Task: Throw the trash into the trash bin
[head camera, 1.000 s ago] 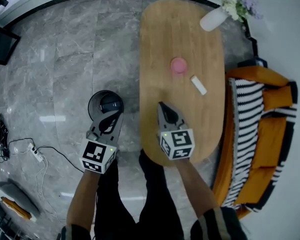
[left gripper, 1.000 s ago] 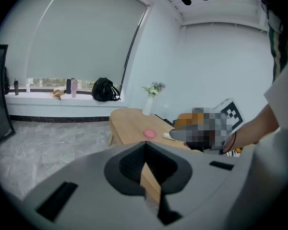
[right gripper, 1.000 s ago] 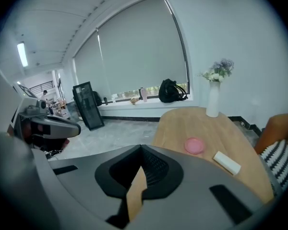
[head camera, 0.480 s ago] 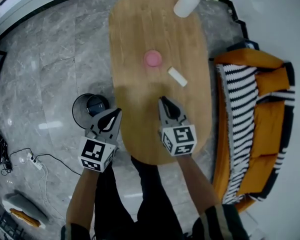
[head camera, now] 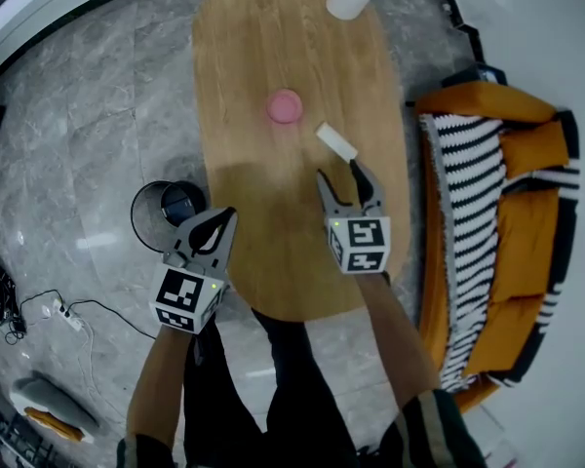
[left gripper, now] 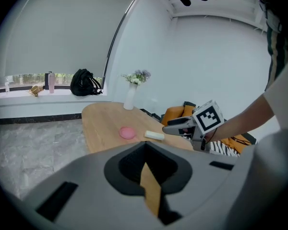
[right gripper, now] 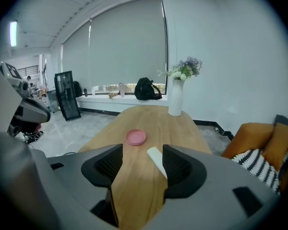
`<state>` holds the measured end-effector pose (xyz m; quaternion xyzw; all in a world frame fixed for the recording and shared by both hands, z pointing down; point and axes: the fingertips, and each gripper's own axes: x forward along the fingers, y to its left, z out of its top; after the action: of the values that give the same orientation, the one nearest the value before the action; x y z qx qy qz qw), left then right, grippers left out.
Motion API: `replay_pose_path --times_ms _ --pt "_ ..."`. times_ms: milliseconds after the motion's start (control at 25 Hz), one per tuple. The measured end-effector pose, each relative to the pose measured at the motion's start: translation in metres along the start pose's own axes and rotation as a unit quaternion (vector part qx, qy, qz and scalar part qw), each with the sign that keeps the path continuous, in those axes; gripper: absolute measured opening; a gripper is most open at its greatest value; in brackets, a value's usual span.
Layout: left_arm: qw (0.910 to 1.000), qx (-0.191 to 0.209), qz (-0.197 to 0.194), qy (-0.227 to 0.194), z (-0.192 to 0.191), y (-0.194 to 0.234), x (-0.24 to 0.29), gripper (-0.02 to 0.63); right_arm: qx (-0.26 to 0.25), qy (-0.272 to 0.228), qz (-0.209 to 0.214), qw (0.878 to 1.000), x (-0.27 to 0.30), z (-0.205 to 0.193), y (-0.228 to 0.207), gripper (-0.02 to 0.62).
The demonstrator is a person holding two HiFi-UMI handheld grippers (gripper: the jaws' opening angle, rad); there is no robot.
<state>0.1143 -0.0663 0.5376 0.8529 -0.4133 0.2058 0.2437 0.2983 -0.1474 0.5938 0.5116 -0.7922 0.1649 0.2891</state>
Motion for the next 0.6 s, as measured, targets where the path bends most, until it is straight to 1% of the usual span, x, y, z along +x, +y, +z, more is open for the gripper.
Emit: replay_pose_path --times_ms 120,200,280,440,600 --pt "1.0 -0.003 0.001 0.003 -0.002 -0.001 0.007 -0.002 -0.016 0.03 -0.014 0.999 0.02 -0.014 -0.023 0.238" --pt "1.0 -0.005 0.001 0.006 -0.006 -0.001 0.011 -0.002 -0.027 0.04 -0.019 0.999 0.033 -0.017 -0.032 0.239" --pt "0.9999 -0.008 0.002 0.011 -0.011 0.002 0.013 0.0 -0.041 0.06 -0.022 0.997 0.046 -0.026 -0.037 0.238" --pt "0.9997 -0.016 0.007 0.018 -0.02 0.004 0.017 -0.002 -0.069 0.113 -0.034 0.991 0.066 -0.053 -0.052 0.238" --pt "0.9994 -0.022 0.014 0.022 -0.027 0.011 0.02 -0.002 -0.074 0.156 -0.05 0.984 0.078 -0.072 -0.067 0.236"
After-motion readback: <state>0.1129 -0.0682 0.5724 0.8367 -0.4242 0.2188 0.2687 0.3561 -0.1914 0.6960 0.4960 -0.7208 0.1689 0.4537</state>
